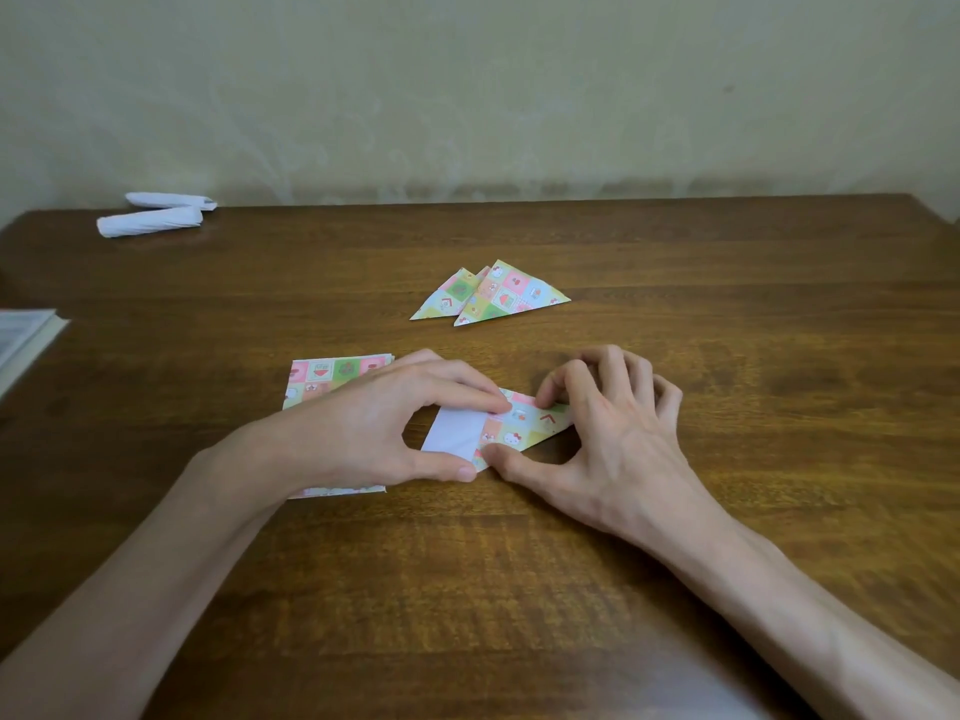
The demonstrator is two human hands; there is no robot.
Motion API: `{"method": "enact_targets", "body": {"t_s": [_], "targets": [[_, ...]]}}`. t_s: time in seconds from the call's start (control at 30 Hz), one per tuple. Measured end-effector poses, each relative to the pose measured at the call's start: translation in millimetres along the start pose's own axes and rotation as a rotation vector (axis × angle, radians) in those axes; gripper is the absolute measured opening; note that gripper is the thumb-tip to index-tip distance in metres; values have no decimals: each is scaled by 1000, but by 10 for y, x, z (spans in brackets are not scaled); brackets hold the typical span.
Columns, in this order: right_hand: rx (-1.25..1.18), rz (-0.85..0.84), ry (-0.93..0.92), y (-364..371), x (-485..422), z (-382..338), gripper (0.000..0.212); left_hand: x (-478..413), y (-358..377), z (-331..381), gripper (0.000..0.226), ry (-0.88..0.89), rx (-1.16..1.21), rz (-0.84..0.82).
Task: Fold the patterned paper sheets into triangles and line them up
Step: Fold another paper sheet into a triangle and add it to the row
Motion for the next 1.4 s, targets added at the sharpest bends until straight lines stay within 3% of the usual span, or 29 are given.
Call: {"method": "enact_targets", "body": {"t_s": [0.27, 0.47, 0.63, 0.83, 1.07, 1.4], "targets": [[-16, -4, -3, -14, -2, 12, 68, 13, 20, 37, 42, -21, -3, 78], [-56, -46, 6, -23, -28, 55, 67, -9, 38, 40, 45, -4, -23, 83], [-54, -67, -4, -38, -33, 64, 78, 7, 47, 57, 48, 0, -46, 96], [-66, -95, -28, -65, -63, 106, 74, 19, 63, 41, 47, 12, -31, 79], [-76, -59, -28, -74, -68, 138, 71, -20, 95, 66, 36, -1, -30, 226], [-112, -63, -48, -96, -93, 177, 62, -25, 98, 52, 45, -4, -33, 213]]}}
Point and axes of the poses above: each hand's wrist, its own x-axis away from the middle knuckle, its own y-axis out of the palm, z = x × y, the point moved 7 cm from there along -x, towards the middle knuckle, and after that the axes turned 8 degrees about z, right-handed, at the moved point
